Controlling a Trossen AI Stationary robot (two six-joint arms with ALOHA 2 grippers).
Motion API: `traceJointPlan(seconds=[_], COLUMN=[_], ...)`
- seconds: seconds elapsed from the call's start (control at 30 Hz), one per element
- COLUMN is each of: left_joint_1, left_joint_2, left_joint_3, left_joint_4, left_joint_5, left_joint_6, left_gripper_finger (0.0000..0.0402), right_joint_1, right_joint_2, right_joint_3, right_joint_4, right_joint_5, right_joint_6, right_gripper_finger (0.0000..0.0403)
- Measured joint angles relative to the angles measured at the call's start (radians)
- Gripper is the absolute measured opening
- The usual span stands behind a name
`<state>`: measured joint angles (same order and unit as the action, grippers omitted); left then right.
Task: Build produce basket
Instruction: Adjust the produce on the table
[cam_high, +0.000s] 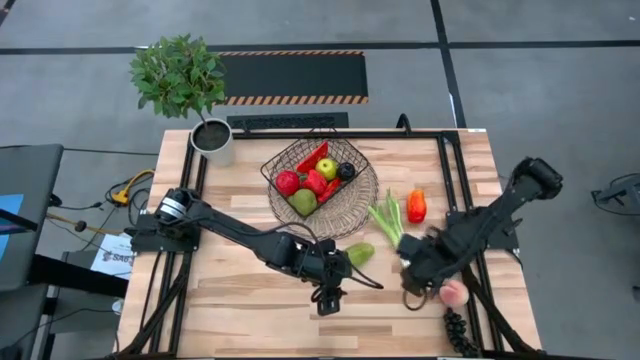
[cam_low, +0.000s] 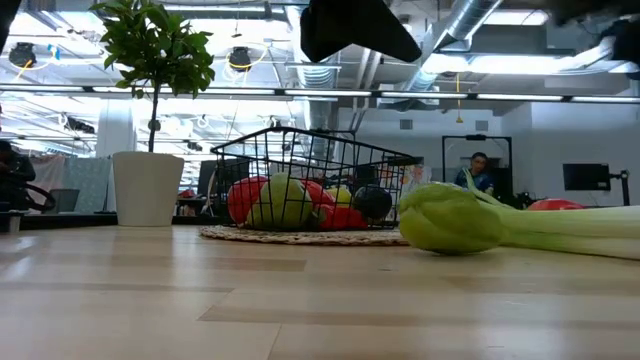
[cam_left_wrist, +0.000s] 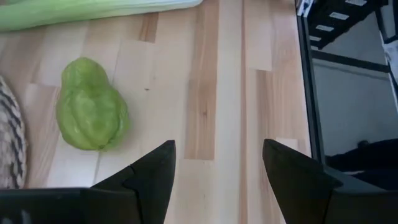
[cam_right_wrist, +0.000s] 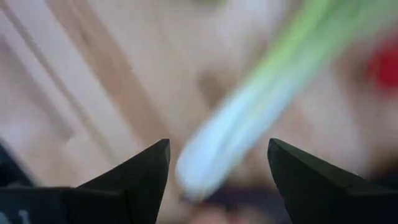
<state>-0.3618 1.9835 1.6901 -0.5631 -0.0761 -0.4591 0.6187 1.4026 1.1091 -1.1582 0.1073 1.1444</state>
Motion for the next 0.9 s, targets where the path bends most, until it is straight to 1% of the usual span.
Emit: traceJointPlan(seconds=[0.1, 0.23, 0.43, 0.57, 0.73, 0.9], left_joint_1=[0.0, 0.0, 0.0, 0.0, 0.0, 0.001], left_joint_2=[0.0, 0.0, 0.0, 0.0, 0.0, 0.001], left_joint_3=[0.0, 0.0, 0.0, 0.0, 0.0, 0.0], left_joint_4=[0.002, 0.001, 0.001, 0.001, 0.001, 0.001], left_joint_5=[-0.001, -0.028, -0.036, -0.064, -0.069, -0.071], left_joint_6=[0.002, 0.002, 0.001, 0.001, -0.013, -0.025], left_gripper_finger=[0.0227, 0.0227, 0.0227, 0.0227, 0.0227, 0.0227], right_joint_1=[0.072, 0.192, 0.364, 0.425, 0.451, 0.453], right_joint_2=[-0.011, 0.01, 0.071, 0.125, 0.198, 0.262], right_joint_3=[0.0, -0.001, 0.0, -0.001, -0.005, -0.068], right_joint_4=[-0.073, -0.114, -0.114, -0.101, -0.044, 0.124], right_joint_5=[-0.117, -0.245, -0.348, -0.388, -0.393, -0.398], right_joint_6=[0.215, 0.403, 0.655, 0.729, 0.741, 0.732], right_gripper_finger=[0.0291, 0.0291, 0.0291, 0.0291, 0.0291, 0.0291])
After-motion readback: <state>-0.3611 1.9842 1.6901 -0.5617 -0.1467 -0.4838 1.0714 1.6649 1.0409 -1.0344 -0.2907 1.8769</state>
